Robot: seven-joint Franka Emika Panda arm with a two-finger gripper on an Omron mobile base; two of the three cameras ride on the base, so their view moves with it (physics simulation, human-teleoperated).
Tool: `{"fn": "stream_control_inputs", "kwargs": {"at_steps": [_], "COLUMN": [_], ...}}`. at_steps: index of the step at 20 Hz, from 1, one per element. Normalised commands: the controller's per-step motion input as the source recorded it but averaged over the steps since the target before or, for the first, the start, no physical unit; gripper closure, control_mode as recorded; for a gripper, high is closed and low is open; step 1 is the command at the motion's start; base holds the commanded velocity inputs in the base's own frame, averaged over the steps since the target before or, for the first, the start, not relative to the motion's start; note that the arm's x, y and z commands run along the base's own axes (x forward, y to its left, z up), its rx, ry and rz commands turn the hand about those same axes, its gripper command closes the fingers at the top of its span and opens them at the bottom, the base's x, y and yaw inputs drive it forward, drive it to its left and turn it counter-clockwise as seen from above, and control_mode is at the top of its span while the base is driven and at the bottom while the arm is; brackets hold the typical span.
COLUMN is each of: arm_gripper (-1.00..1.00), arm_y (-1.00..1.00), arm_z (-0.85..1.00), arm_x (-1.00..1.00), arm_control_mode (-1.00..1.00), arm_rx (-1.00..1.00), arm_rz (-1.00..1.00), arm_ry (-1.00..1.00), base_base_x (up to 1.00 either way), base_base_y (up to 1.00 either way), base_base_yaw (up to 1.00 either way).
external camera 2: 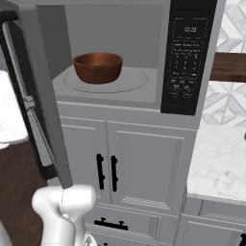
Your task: Open the microwave, place the bowl with waffle inside the microwave, then close the microwave door and turn it on.
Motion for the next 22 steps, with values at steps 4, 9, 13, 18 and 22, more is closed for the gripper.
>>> {"fn": "stream_control_inputs", "kwargs": {"at_steps": [4,9,13,18,22], "arm_gripper": [1.00,1.00,1.00,1.00,1.00], "arm_y": [-0.67,-0.62,-0.65,-0.63,-0.51], "arm_z": [0.00,0.00,0.00,-0.06,-0.22], "arm_x": [1.00,1.00,1.00,1.00,1.00], "arm_control_mode": [-1.00,-1.00,-1.00,-1.00,-1.00], "arm_rx": [0.20,0.20,0.19,0.18,0.11], "arm_rz": [0.36,0.41,0.41,0.39,0.38], "arm_ry": [0.17,0.14,0.06,0.03,0.07], "base_base_x": [0.00,0.00,0.00,0.00,0.00], "base_base_y": [0.00,0.00,0.00,0.00,0.00], "base_base_yaw": [0.00,0.00,0.00,0.00,0.00]}}
